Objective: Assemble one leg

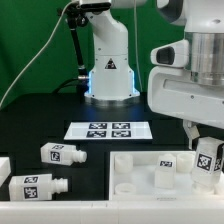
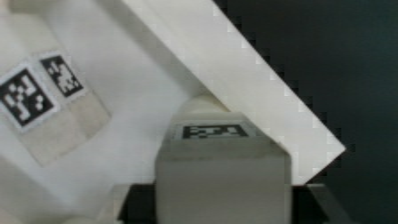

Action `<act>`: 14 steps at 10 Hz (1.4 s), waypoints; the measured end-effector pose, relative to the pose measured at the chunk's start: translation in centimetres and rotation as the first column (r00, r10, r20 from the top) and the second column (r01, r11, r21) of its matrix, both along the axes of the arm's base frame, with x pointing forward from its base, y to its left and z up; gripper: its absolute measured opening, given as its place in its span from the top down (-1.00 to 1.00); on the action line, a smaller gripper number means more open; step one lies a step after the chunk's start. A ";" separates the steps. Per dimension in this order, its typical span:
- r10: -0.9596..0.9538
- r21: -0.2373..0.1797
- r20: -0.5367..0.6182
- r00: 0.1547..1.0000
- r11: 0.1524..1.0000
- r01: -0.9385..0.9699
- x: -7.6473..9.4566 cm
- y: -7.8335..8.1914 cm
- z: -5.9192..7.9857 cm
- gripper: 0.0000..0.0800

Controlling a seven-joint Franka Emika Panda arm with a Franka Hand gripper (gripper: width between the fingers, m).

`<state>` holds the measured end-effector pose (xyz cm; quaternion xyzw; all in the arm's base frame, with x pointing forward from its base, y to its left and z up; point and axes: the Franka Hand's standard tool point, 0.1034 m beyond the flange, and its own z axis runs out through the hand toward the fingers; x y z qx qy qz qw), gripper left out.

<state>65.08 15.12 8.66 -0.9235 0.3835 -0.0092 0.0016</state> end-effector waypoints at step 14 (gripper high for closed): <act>0.670 -0.034 -0.031 0.742 0.741 -0.670 -0.2 0.1 0.0 -0.62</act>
Offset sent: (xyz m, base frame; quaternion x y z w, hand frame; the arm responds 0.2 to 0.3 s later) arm 0.0000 0.0000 0.0000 0.0000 0.0000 0.0000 1.0000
